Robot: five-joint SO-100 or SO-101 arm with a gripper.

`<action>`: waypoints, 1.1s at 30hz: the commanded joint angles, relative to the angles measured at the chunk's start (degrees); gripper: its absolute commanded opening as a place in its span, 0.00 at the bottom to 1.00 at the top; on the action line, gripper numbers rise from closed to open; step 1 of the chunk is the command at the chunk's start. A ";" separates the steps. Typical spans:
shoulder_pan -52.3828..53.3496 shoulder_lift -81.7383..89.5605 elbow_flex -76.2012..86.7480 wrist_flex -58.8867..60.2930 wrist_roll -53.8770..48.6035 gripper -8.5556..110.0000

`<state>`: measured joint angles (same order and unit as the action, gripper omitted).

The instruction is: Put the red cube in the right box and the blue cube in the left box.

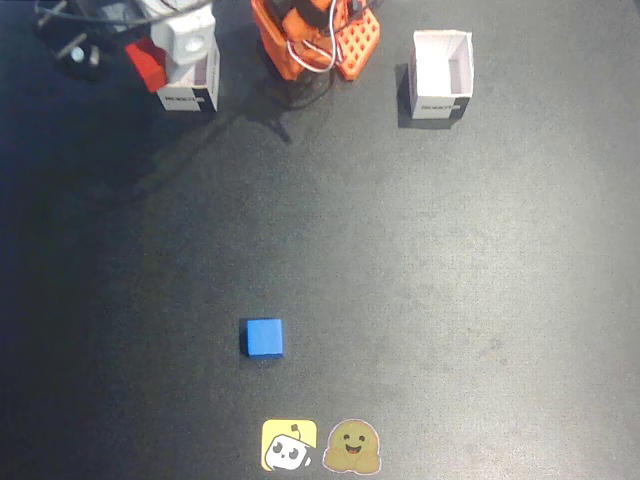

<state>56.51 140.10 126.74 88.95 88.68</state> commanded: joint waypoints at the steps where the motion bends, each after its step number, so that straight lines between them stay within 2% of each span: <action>1: 2.29 2.46 1.49 0.09 1.93 0.18; 6: 4.57 8.53 6.86 -1.93 2.20 0.18; 18: 8.00 9.49 10.72 -1.67 3.60 0.18; 33: 9.49 12.74 13.18 -2.64 4.13 0.25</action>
<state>65.74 151.88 140.19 87.19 93.34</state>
